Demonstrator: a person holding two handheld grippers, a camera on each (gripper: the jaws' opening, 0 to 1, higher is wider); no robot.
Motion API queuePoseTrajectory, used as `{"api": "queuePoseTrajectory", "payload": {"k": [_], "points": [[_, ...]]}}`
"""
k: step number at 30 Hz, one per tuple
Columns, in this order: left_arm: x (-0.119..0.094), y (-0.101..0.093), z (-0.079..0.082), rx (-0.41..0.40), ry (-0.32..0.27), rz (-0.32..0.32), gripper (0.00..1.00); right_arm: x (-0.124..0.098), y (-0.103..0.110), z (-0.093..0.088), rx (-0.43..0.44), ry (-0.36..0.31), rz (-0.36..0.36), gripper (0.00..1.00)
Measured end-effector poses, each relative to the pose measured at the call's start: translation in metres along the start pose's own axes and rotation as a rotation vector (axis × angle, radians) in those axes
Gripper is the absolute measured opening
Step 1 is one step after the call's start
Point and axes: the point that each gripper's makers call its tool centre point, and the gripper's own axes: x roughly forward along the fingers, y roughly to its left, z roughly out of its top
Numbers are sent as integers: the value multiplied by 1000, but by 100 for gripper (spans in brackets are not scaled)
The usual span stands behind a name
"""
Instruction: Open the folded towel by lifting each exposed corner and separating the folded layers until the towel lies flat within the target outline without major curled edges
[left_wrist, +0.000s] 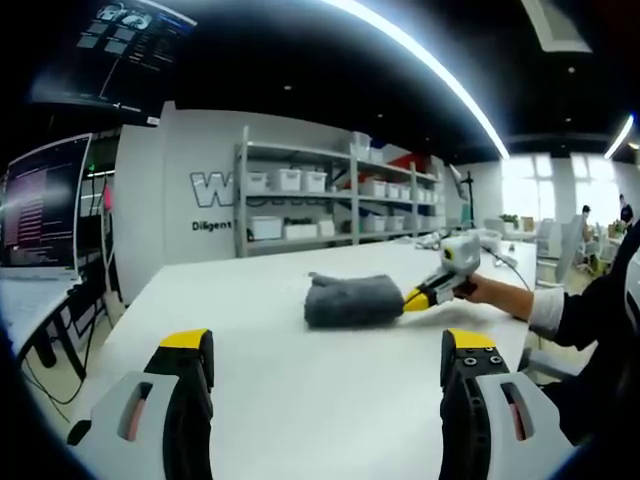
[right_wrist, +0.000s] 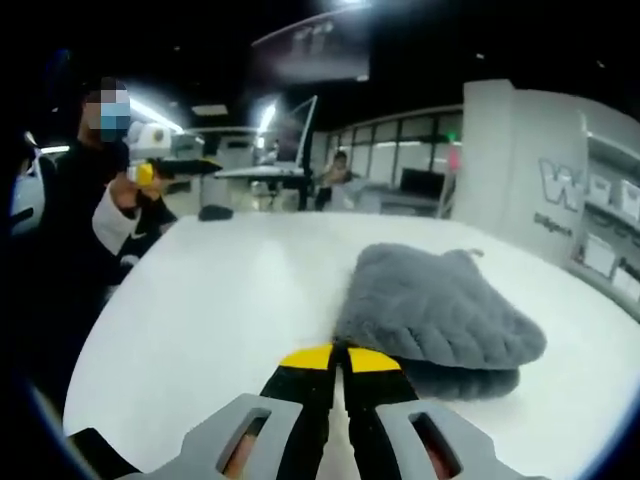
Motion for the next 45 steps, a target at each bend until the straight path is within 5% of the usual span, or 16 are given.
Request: {"api": "queuePoseTrajectory", "payload": {"k": [45], "points": [[3,-1,-4,1,15,-5,92,11,33,8,-20,-22,109,0]]}}
